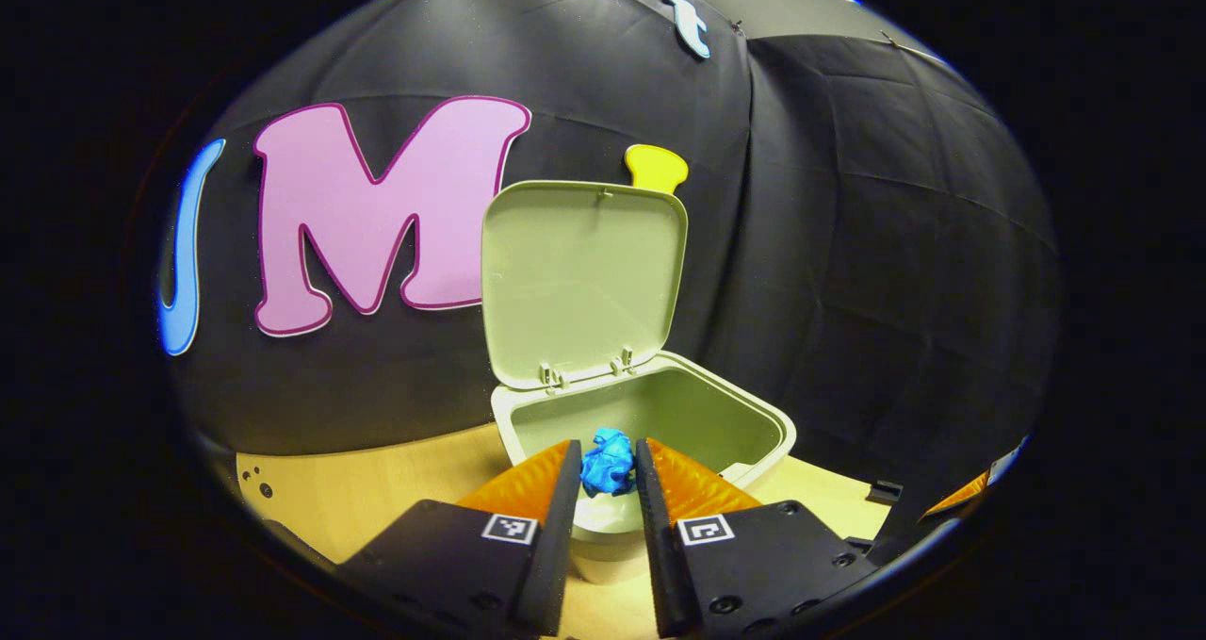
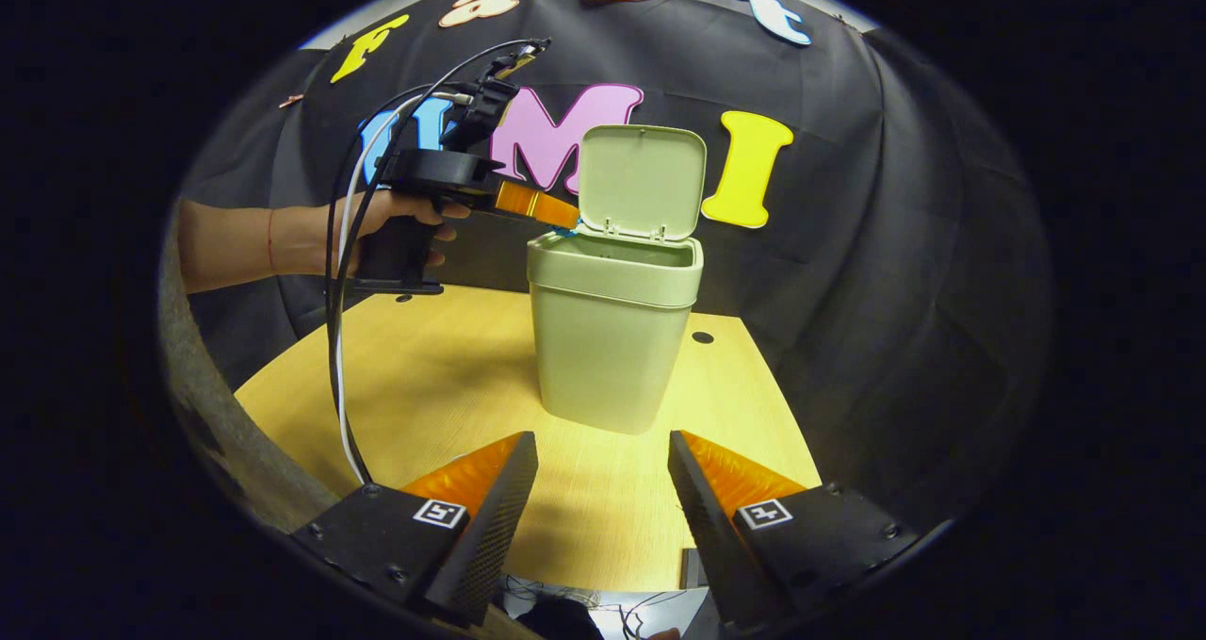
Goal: Press the lid of the desktop garbage bin to open it, pick up the crumpled paper on the desktop and throw it into the bin, then pick up the pop can on the desktop and drop it into the bin, and finally close the garbage bin lid.
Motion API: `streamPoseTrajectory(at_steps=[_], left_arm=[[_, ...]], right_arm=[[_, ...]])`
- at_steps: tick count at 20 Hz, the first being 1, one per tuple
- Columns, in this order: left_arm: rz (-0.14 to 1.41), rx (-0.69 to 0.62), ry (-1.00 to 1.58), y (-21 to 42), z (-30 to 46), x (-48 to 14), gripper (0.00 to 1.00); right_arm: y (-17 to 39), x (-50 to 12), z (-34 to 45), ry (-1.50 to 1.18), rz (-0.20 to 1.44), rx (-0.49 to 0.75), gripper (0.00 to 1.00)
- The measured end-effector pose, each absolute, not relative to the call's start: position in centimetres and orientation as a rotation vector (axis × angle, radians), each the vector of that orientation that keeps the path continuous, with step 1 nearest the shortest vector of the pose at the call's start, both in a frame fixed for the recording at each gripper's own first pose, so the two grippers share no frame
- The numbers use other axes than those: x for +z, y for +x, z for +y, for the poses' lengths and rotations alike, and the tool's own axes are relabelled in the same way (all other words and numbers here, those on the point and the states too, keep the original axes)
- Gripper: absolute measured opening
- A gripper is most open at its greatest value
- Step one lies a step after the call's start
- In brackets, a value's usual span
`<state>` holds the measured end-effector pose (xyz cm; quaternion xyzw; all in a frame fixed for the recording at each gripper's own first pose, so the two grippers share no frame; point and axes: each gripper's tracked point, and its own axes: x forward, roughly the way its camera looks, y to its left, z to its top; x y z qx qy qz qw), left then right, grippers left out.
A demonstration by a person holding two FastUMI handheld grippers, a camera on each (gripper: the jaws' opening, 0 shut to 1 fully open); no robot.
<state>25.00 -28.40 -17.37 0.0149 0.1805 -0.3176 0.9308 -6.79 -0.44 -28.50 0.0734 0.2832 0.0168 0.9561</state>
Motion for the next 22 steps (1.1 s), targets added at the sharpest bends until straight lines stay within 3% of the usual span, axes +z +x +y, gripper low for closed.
streamPoseTrajectory(at_steps=[2,3,7,13,22], left_arm=[[0.366,-0.642,0.040,24.8,-28.2,-17.4,0.52],[0.363,-0.637,0.042,24.9,-28.3,-17.4,0.64],[0.345,-0.614,0.032,24.5,-27.7,-16.8,0.84],[0.319,-0.531,-0.004,21.4,-22.4,-15.4,0.91],[0.309,-0.330,0.017,14.7,-11.9,-15.0,0.92]], right_arm=[[-7.0,-28.6,-0.4,0.154,0.577,0.032,0.89],[-6.9,-28.6,-0.3,0.155,0.577,0.034,0.89],[-6.7,-28.6,0.6,0.162,0.570,0.073,0.89],[-6.3,-29.3,4.4,0.171,0.584,0.213,0.90],[-6.5,-33.6,10.3,0.132,0.665,0.430,0.92]])
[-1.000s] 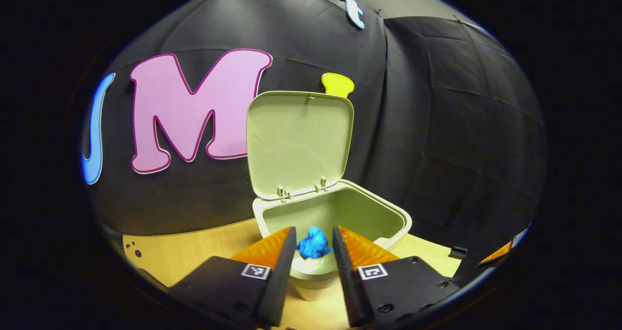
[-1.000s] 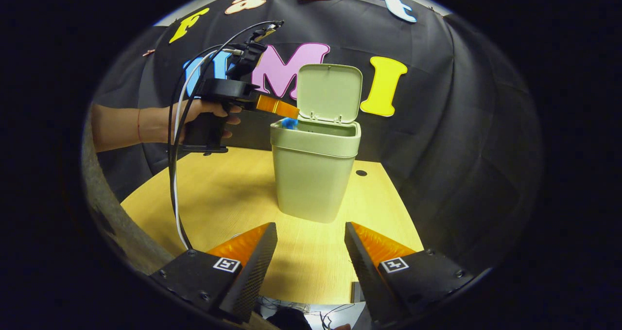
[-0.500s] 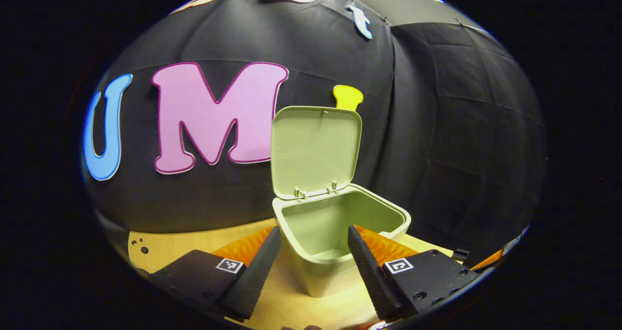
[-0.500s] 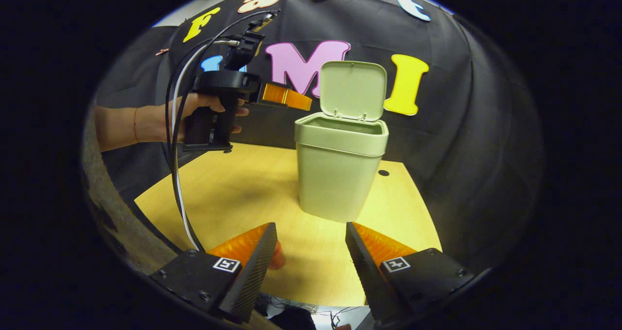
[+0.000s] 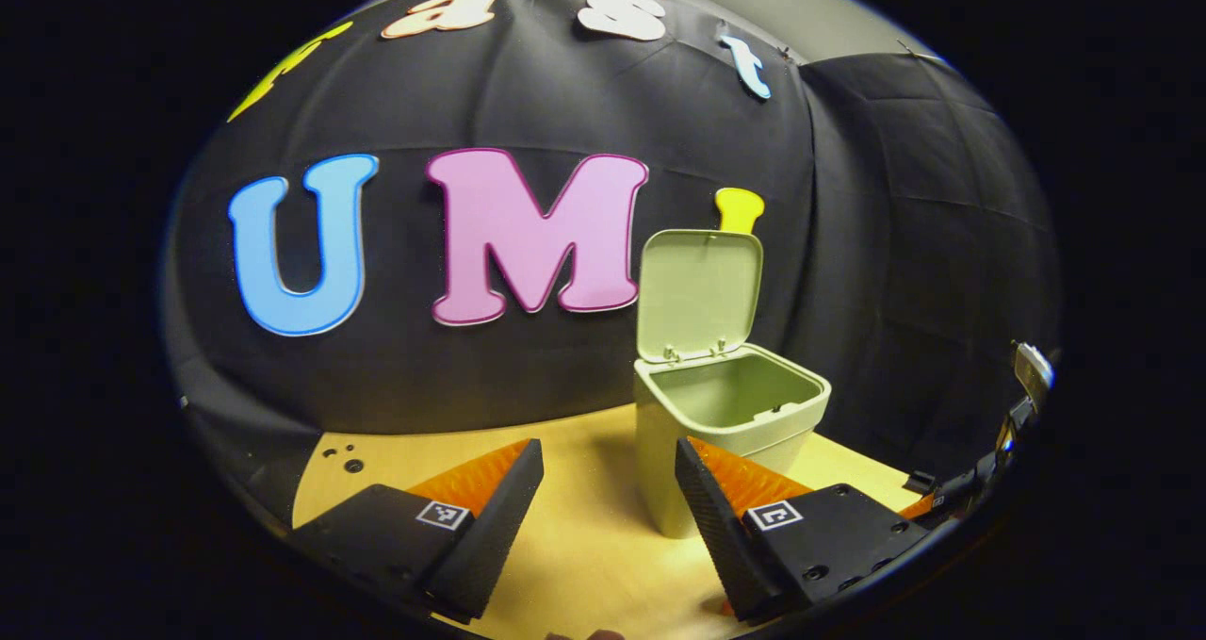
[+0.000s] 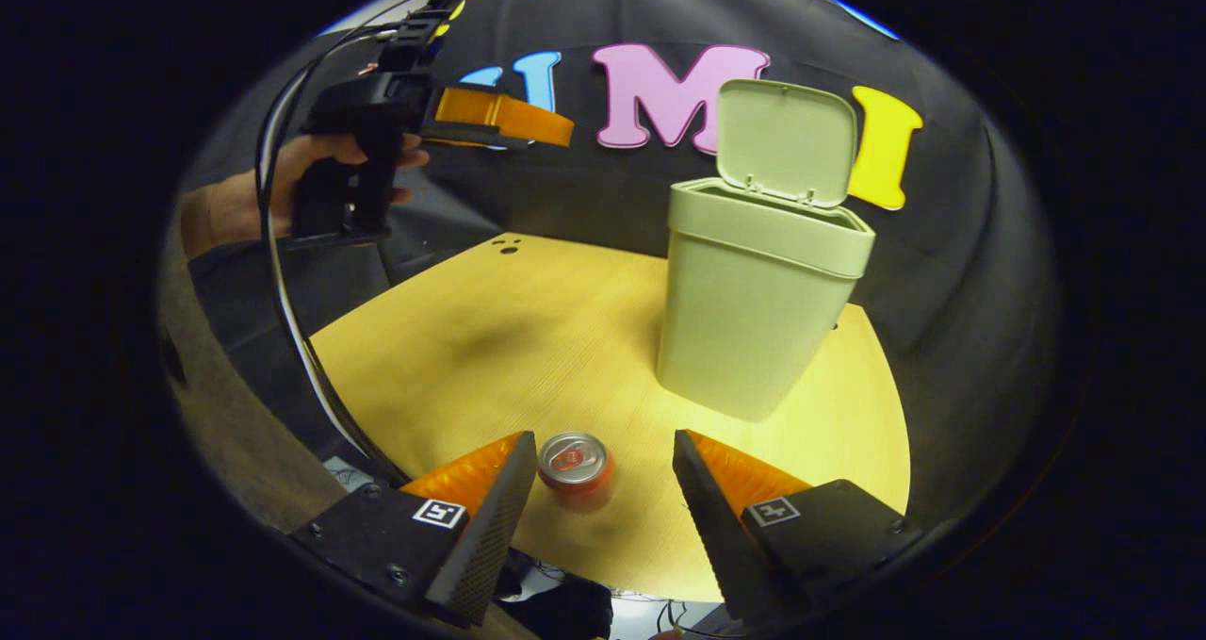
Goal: Press the lid of the desktop garbage bin to open it, pick up the crumpled paper on the desktop and throw it into the bin, then pick up the pop can on the desktop and drop it into the bin, and finally close the garbage bin lid.
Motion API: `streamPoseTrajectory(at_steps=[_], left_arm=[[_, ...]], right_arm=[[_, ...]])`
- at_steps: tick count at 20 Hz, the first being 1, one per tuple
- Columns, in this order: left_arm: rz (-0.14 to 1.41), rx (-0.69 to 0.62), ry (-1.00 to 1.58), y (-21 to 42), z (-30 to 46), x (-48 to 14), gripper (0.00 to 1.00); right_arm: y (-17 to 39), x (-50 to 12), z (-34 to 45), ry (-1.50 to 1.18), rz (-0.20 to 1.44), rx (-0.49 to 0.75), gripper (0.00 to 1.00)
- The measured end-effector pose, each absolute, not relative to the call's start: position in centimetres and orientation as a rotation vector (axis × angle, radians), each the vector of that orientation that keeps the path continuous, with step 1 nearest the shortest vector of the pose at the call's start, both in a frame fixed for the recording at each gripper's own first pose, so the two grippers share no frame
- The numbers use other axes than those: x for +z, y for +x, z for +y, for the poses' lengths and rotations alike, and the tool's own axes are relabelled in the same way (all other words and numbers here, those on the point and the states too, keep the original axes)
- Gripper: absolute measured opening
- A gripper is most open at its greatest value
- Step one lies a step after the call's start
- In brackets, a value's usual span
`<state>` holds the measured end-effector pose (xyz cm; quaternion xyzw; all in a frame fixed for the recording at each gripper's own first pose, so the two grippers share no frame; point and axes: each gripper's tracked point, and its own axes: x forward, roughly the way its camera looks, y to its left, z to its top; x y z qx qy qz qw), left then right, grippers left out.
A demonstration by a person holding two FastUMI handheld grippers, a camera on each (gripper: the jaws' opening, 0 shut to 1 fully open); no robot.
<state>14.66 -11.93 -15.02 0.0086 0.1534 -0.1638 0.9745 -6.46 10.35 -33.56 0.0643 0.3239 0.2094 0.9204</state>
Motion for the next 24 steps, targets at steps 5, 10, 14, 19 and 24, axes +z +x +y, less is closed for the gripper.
streamPoseTrajectory(at_steps=[5,10,14,19,24], left_arm=[[0.365,-0.239,-0.025,10.4,-8.1,-17.1,0.92],[0.397,-0.170,-0.041,8.1,-5.7,-18.3,0.92],[0.409,-0.131,-0.035,6.9,-4.4,-18.7,0.92],[0.424,-0.089,-0.053,5.8,-2.9,-19.8,0.92],[0.431,-0.063,-0.066,5.6,-2.3,-20.2,0.92]], right_arm=[[-6.6,-36.3,12.7,0.096,0.718,0.509,0.92],[-6.1,-38.2,13.7,0.091,0.761,0.534,0.93],[-5.7,-39.6,14.3,0.117,0.793,0.533,0.92],[-5.7,-41.1,14.9,0.095,0.831,0.554,0.92],[-6.1,-42.3,15.1,0.077,0.873,0.568,0.92]])
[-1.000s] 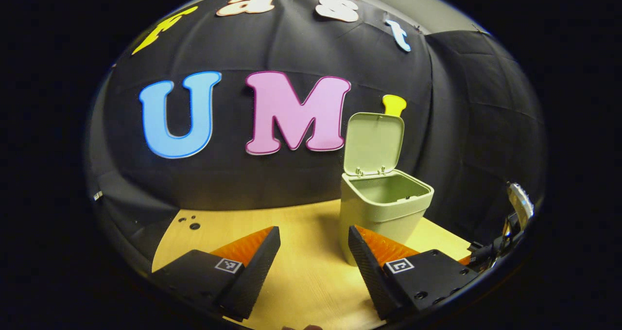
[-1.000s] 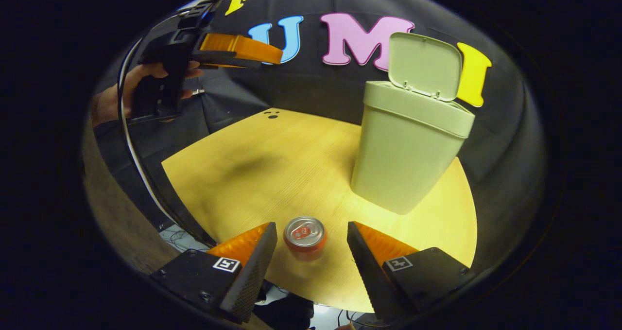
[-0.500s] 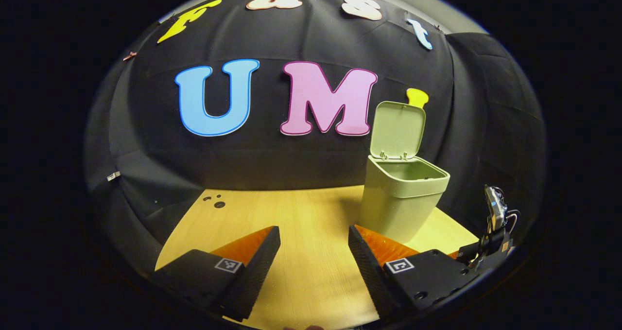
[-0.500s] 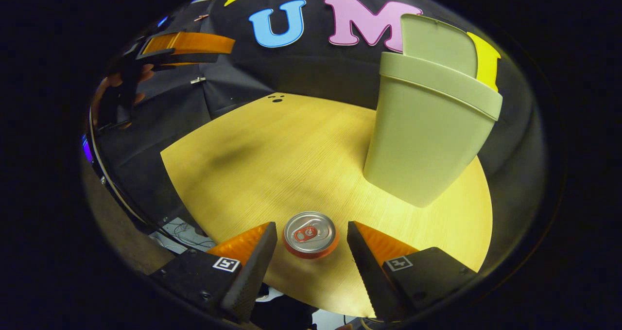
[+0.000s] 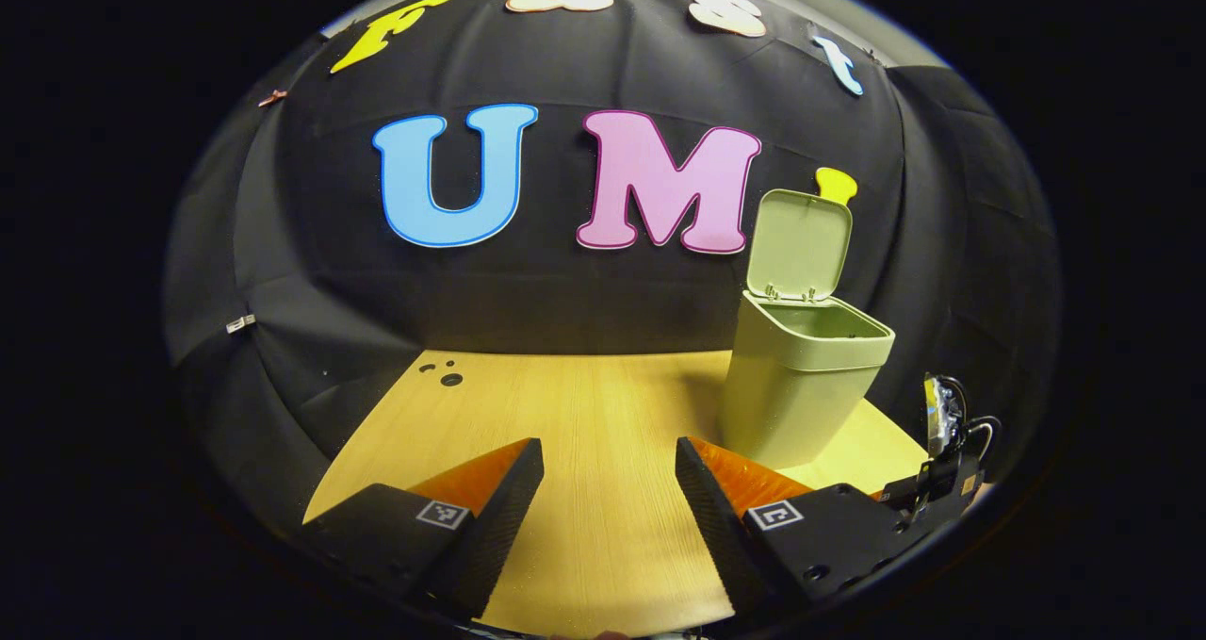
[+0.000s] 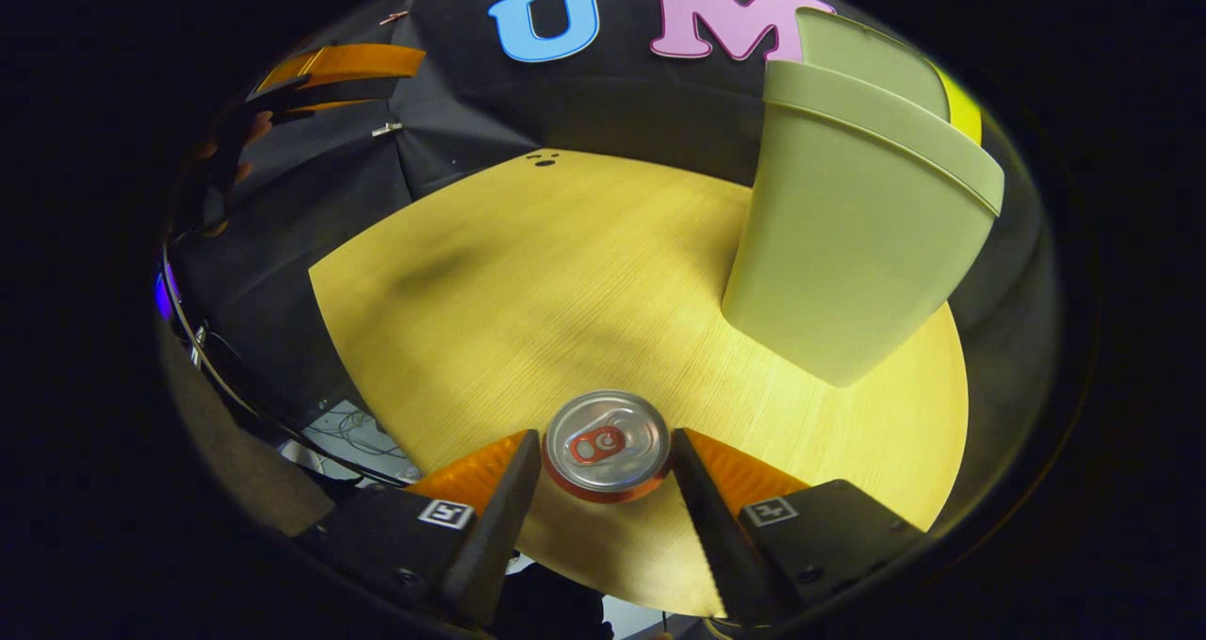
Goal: Press the lid of the desktop garbage bin to open it, pick up the crumpled paper on the desktop and throw it into the bin, then pick up the pop can on the desktop and drop it into the bin, and finally close the garbage bin lid.
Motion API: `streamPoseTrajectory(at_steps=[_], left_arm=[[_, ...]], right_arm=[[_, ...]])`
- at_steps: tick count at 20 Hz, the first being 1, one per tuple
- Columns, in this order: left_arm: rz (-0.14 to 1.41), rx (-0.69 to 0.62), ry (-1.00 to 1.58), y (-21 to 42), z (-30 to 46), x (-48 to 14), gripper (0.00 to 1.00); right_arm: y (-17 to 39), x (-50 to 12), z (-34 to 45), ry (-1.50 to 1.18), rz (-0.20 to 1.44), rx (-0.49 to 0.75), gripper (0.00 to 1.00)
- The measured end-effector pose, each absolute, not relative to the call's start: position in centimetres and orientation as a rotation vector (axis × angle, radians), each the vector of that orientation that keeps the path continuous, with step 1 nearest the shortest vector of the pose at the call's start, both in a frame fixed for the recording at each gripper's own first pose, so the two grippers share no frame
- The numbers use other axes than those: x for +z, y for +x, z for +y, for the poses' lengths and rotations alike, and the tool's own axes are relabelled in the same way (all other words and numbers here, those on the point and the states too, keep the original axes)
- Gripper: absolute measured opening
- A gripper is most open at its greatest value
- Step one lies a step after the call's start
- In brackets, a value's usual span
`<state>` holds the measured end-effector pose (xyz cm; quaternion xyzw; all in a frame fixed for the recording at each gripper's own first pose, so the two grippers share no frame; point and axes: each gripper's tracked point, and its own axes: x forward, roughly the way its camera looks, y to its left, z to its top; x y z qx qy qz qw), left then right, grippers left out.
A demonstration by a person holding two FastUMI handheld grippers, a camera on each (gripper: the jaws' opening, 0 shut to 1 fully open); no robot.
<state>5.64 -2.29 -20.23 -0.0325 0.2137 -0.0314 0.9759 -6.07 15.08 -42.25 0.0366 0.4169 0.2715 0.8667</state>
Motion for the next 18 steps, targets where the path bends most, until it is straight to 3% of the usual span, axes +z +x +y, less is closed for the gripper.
streamPoseTrajectory(at_steps=[1,18], left_arm=[[0.432,-0.061,-0.070,5.7,-2.3,-20.3,0.92],[0.427,-0.109,-0.084,7.4,-4.7,-20.7,0.92]], right_arm=[[-5.9,-42.0,15.1,0.082,0.872,0.567,0.83],[1.8,-28.9,9.0,0.169,0.625,0.461,0.83]])
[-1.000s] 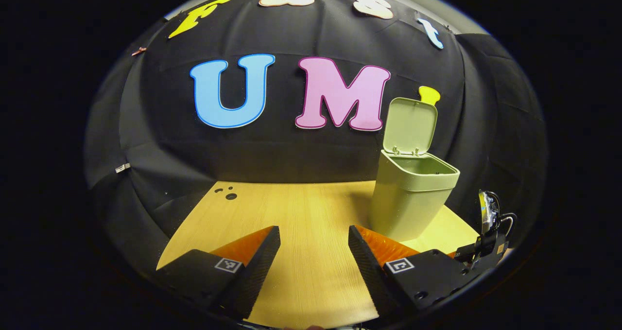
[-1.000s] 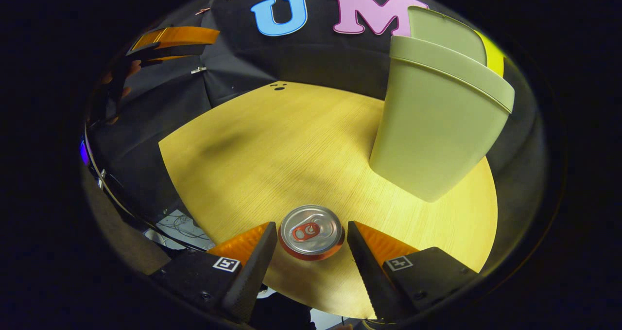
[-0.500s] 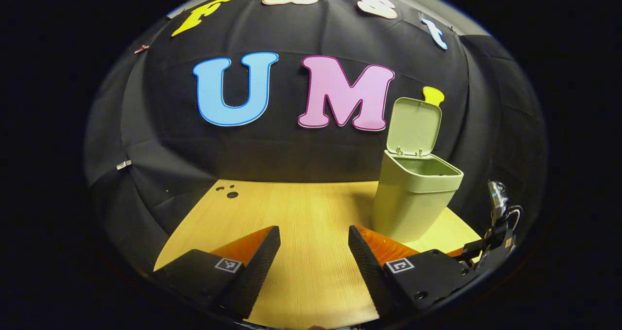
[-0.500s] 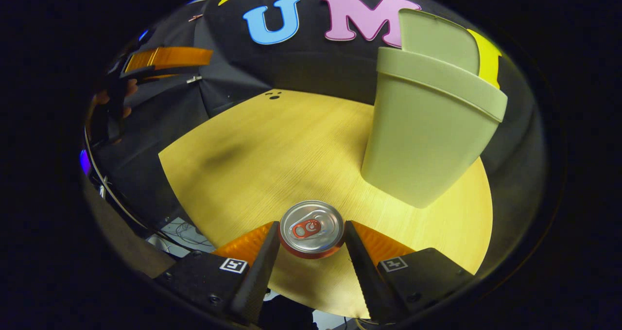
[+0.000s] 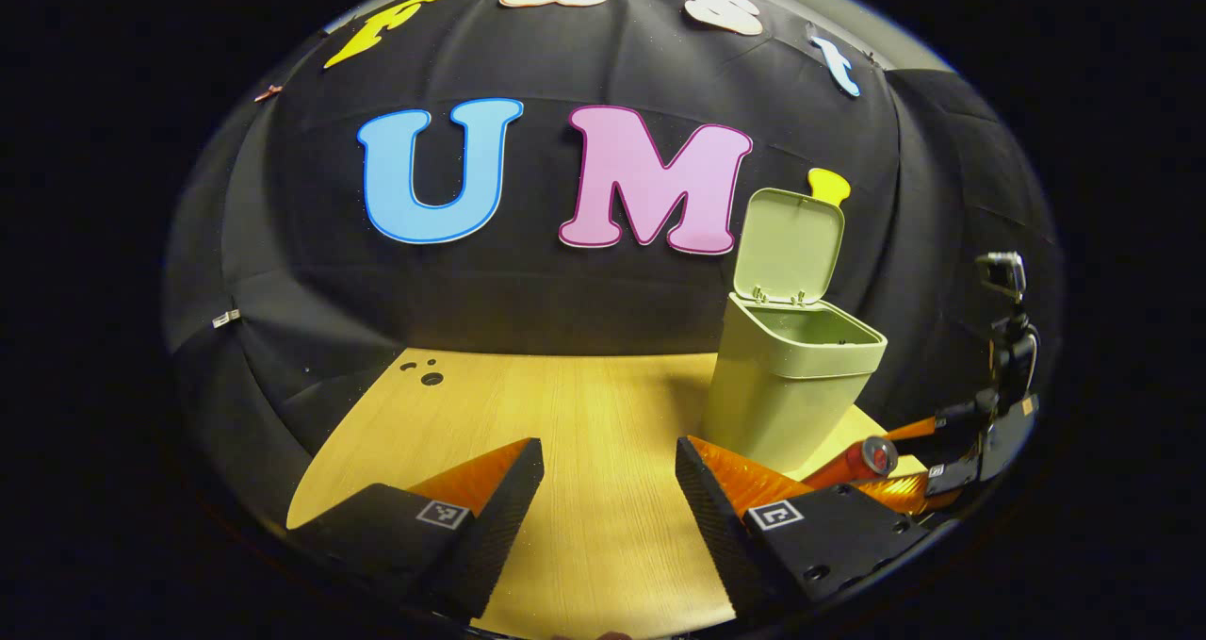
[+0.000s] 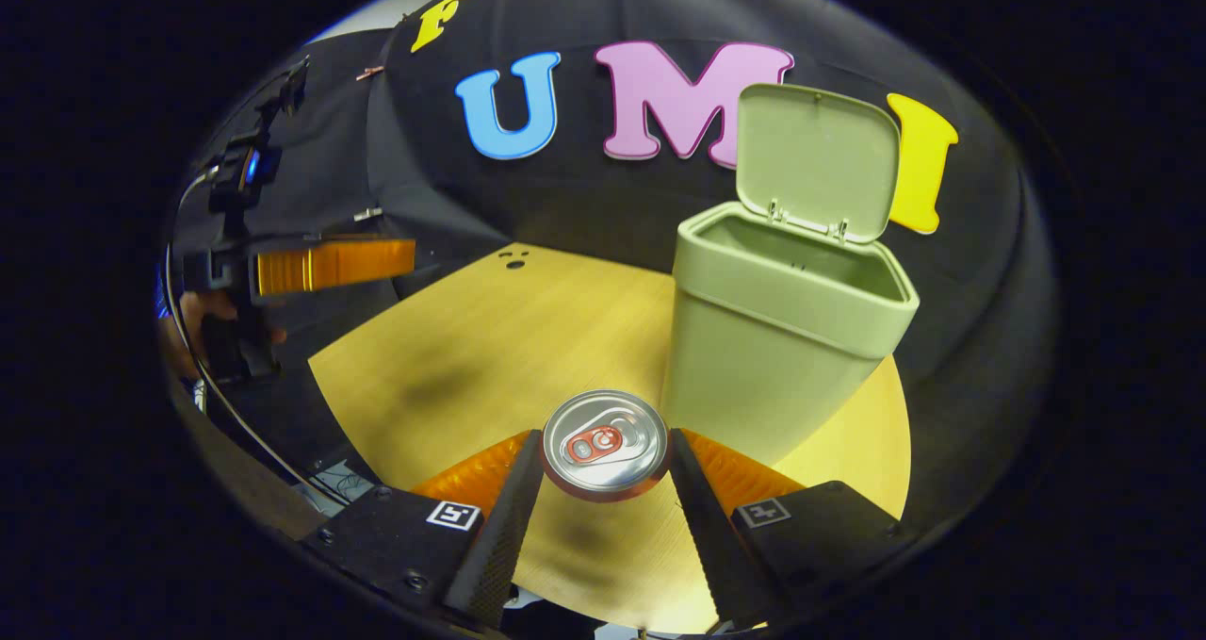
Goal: Press the lid of the desktop garbage bin to open it, pick up the crumpled paper on the desktop and throw it into the bin, then pick up the pop can on the desktop and drop it into the bin, and finally close the garbage bin lid.
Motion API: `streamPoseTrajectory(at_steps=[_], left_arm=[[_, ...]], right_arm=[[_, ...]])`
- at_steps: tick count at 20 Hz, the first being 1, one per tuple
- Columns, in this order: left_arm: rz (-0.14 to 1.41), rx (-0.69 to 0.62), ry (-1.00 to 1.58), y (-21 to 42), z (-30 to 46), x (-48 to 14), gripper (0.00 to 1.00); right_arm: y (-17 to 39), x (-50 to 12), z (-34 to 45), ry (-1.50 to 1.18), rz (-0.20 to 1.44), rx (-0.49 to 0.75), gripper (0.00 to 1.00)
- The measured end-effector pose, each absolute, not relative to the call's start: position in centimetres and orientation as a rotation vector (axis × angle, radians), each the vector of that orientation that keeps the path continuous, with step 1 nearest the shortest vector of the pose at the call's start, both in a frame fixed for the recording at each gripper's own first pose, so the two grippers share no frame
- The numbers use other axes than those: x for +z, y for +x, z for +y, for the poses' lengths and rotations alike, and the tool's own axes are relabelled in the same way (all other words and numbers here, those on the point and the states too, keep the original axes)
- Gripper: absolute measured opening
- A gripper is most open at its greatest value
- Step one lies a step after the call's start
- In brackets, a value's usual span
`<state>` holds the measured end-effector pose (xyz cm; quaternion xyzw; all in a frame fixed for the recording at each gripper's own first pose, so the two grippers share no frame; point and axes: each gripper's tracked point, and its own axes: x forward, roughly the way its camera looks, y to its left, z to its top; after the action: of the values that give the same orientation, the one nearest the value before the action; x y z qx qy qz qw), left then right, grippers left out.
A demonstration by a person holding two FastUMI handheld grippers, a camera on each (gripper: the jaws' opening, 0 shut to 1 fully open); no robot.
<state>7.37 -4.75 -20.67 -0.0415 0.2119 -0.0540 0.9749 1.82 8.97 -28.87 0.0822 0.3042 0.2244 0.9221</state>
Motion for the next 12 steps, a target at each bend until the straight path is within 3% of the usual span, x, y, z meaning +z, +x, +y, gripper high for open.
streamPoseTrajectory(at_steps=[12], left_arm=[[0.423,-0.128,-0.092,8.4,-5.4,-20.8,0.92]], right_arm=[[9.8,-18.2,2.4,0.191,0.371,0.350,0.83]])
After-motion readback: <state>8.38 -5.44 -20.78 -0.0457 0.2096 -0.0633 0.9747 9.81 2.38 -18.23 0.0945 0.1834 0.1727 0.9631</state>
